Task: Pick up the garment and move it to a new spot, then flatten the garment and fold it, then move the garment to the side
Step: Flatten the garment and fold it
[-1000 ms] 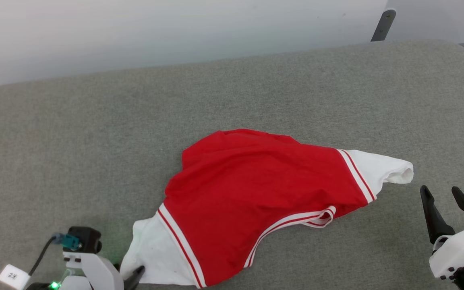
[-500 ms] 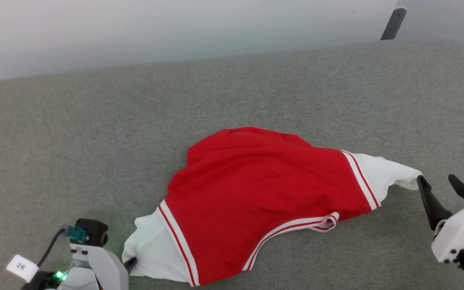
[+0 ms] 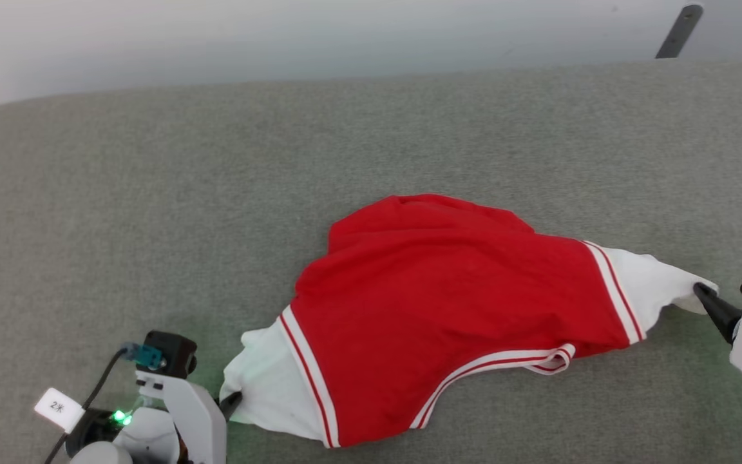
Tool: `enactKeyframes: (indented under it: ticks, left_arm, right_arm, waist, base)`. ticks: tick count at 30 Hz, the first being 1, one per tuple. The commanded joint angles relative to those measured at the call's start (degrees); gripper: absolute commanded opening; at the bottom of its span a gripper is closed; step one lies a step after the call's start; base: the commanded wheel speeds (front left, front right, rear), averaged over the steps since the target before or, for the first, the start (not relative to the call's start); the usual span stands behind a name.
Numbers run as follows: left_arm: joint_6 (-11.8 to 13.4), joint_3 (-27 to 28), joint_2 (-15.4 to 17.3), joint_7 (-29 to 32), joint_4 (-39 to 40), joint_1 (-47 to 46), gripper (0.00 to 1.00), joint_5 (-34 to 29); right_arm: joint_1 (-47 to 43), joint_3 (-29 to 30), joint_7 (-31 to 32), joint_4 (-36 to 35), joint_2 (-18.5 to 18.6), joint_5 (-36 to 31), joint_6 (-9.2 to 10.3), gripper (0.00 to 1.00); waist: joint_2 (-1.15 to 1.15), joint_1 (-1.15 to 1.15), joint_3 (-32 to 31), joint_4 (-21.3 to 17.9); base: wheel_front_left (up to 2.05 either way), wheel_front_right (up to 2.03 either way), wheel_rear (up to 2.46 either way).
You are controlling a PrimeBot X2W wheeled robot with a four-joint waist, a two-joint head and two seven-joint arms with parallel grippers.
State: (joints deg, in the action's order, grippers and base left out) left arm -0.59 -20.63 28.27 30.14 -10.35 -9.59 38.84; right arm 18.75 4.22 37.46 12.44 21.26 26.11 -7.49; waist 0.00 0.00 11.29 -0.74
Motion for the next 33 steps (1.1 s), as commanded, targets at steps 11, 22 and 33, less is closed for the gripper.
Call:
enactKeyframes:
  ticks: [11,22,33]
  left_arm:
    - [-0.92,-1.29,-1.44,-0.98,-2.93,-2.18,0.0,-0.14]
    - [-1.45,-2.0,-1.19,-0.22,-4.88,-3.74,0.0,0.0]
    - [-1.23,-0.02,3.18,3.39,0.97,-7.1,0.0,0.84]
  right_arm:
    - [6.27,-3.31,1.67,13.56,1.23,2.87,0.0,1.0]
    - [10.01,-11.02,1.76,21.74,3.55,8.7,-0.02,0.0]
    - [12.35,-18.21,-0.64,14.58,7.61,16.25,-0.01,0.0]
  waist:
    - [0.0,0.0,2.51,2.43]
    - [0.0,0.0,1.74,2.49]
    - [0.0,0.0,-4.0,1.58]
  base:
    - [0.0,0.0,0.0]
    - [0.0,0.0,0.0]
    - [0.0,0.0,0.0]
